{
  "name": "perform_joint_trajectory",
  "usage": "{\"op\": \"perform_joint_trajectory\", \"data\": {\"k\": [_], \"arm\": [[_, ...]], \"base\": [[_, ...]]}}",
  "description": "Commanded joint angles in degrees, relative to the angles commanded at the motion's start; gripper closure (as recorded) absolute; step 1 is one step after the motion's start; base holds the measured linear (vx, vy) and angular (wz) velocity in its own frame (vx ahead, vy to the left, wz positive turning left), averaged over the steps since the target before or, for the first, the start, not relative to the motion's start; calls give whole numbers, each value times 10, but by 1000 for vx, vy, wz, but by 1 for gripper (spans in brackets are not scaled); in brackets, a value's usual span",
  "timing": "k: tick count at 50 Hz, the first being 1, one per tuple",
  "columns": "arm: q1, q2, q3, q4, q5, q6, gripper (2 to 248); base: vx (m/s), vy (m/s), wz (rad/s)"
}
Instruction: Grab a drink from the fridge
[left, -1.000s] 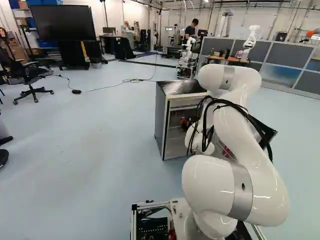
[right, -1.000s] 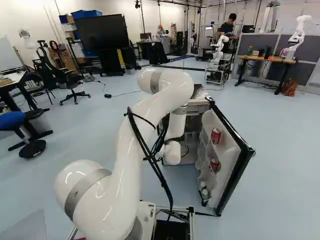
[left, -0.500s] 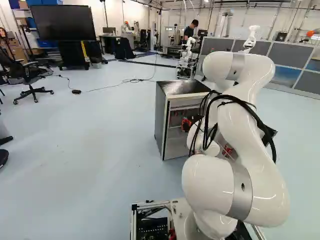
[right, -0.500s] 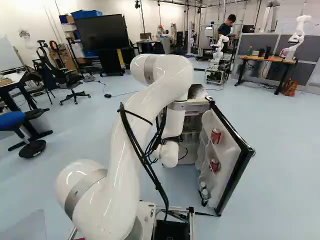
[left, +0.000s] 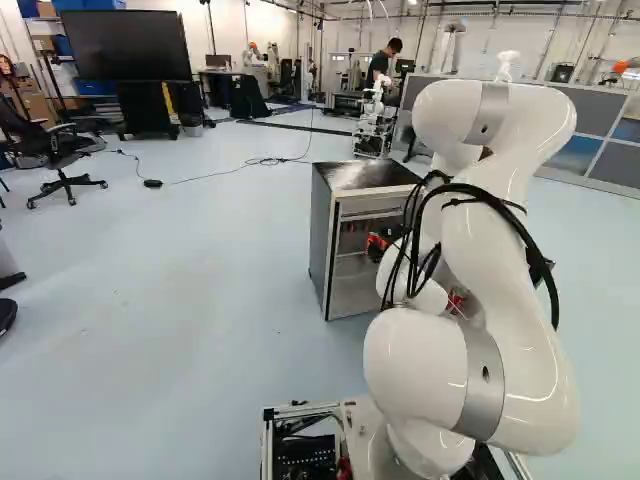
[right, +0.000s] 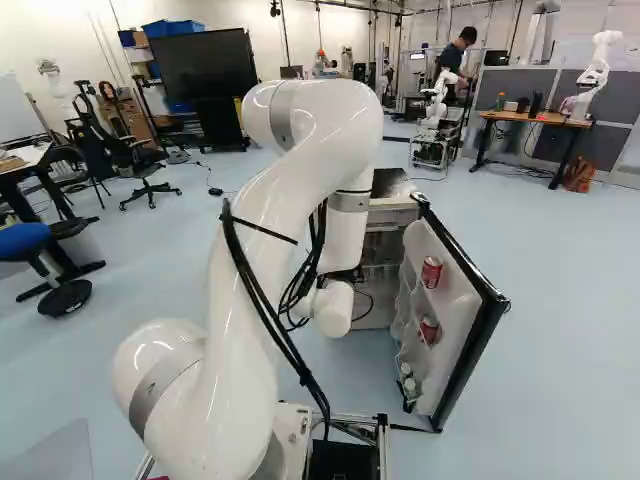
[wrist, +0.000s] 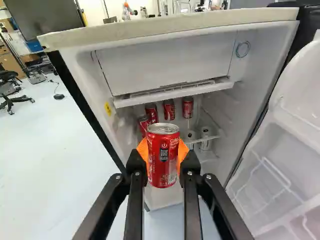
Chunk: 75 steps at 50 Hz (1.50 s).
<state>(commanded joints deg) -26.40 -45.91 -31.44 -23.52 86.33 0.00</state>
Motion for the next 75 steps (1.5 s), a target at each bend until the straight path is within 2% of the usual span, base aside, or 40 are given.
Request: {"op": "perform_joint_trajectory", "data": {"k": [75], "arm": [[-2,153,70,0,0,0,172]], "base": [[0,0,0]]}}
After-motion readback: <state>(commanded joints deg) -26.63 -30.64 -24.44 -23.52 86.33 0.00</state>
